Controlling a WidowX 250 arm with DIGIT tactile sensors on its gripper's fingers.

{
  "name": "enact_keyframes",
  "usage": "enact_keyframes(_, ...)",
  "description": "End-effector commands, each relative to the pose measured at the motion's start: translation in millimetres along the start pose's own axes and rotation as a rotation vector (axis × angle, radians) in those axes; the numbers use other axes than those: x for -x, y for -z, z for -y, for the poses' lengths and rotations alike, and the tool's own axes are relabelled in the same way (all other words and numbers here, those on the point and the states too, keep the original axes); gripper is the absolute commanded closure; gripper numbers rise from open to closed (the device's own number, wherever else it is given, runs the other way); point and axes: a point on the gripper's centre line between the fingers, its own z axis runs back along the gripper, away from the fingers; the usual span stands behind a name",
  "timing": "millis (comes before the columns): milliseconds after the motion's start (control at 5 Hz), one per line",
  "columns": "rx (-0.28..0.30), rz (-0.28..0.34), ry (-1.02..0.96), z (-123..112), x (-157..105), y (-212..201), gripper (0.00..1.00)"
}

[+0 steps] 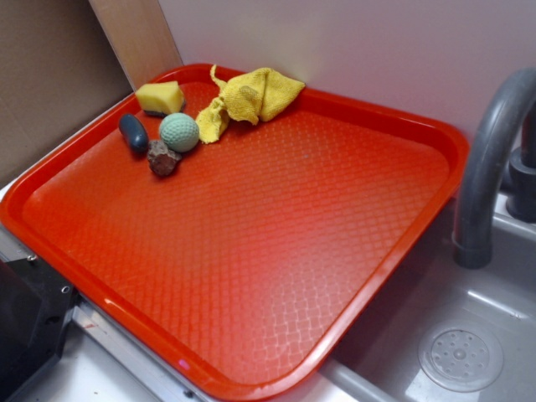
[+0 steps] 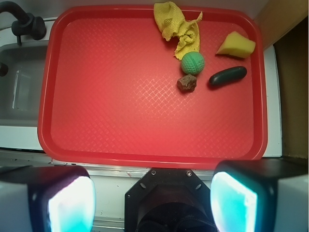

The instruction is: Grab the yellow cloth.

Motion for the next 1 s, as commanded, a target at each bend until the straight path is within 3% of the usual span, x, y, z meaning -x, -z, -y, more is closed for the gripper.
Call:
enact_keyframes(0,0.0,0.0,0.0,0,0,0,0.0)
enact_keyframes(200,-0.039,-0.015,0.092,-21,-45,50,0.0)
enact_keyframes(400,-0.132,-0.07,0.213,-29,-92,85,0.0)
enact_keyframes(600,-0.135,0.034,0.293,-23,-142,108,0.0)
enact_keyframes(800,-0.189,0.138,0.283,-27,-177,141,0.0)
